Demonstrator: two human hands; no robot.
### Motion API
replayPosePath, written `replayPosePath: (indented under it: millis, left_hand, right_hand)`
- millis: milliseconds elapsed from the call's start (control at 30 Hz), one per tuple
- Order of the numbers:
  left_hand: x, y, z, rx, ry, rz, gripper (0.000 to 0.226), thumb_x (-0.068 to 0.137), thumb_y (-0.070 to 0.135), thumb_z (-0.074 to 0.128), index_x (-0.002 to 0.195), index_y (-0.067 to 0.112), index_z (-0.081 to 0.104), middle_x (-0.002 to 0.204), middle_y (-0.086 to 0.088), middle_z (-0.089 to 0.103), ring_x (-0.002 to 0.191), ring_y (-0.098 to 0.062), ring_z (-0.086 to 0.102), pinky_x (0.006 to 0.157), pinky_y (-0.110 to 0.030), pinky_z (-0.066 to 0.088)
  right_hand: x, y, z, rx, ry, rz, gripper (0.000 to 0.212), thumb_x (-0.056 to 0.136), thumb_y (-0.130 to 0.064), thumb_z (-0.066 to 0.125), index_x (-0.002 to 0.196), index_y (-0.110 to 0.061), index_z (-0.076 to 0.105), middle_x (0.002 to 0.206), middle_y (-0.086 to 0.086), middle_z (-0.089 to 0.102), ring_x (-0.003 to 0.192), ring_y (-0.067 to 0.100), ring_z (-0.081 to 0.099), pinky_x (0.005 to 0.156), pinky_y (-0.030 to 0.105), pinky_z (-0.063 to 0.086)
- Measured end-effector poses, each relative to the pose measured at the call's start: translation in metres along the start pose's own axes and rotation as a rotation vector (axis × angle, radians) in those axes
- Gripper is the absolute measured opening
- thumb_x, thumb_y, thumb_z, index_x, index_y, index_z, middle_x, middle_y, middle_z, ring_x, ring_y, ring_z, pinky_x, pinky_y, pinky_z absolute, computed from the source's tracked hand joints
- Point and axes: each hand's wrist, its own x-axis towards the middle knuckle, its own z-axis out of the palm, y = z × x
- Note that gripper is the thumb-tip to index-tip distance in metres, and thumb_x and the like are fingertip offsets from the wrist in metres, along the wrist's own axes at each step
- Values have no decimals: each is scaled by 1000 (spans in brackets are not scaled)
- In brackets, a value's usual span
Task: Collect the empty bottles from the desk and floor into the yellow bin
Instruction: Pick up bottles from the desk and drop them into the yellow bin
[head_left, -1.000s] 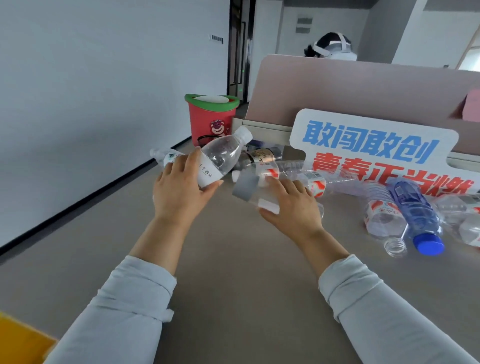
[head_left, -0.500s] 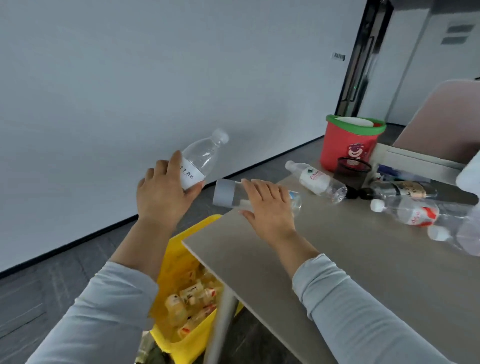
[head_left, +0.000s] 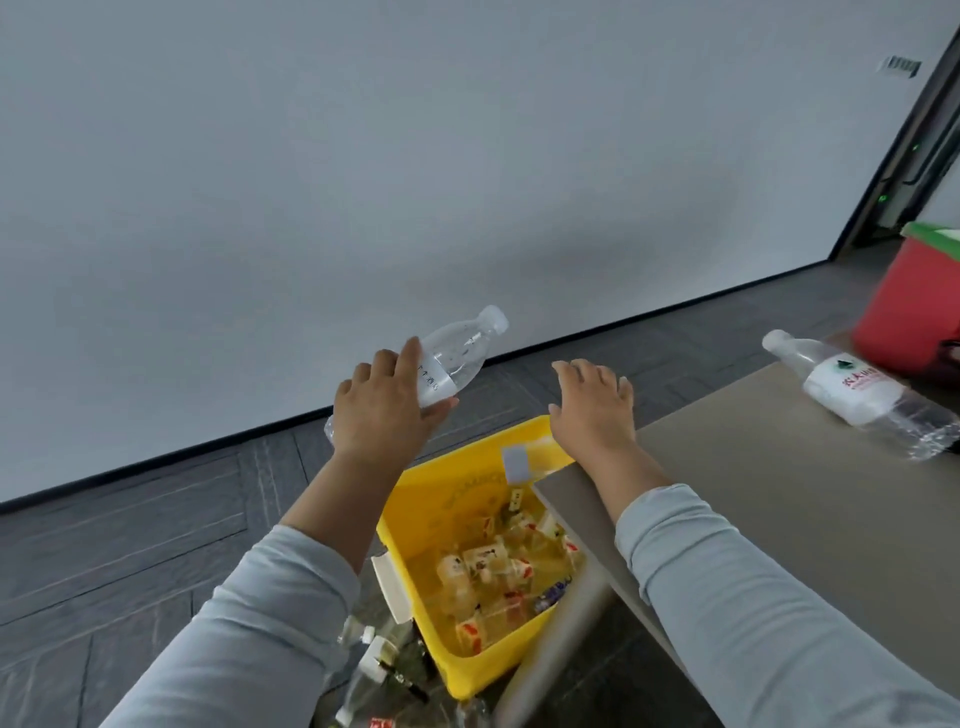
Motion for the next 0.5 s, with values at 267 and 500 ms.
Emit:
replayPosePath:
  millis: [267,500]
  left_hand:
    - [21,34,39,65,-166,44,82,85,62,47,147,20,13,140,-9,40,125,-30,41,99,-42,36]
    - [21,66,38,114,-222,128,64,92,50,45,143,17,27,143,-9,36,130,-30,36,101,-40,35]
  right_hand:
    - [-4,12,-4,59,120,60,47,93,-30,50,136,-16,39,135,8,49,124,28,45,103,43,31]
    - [-25,30,-18,29,161,94,41,91,-30,50,130,-14,45,125,8,57,115,28,51,96,40,36]
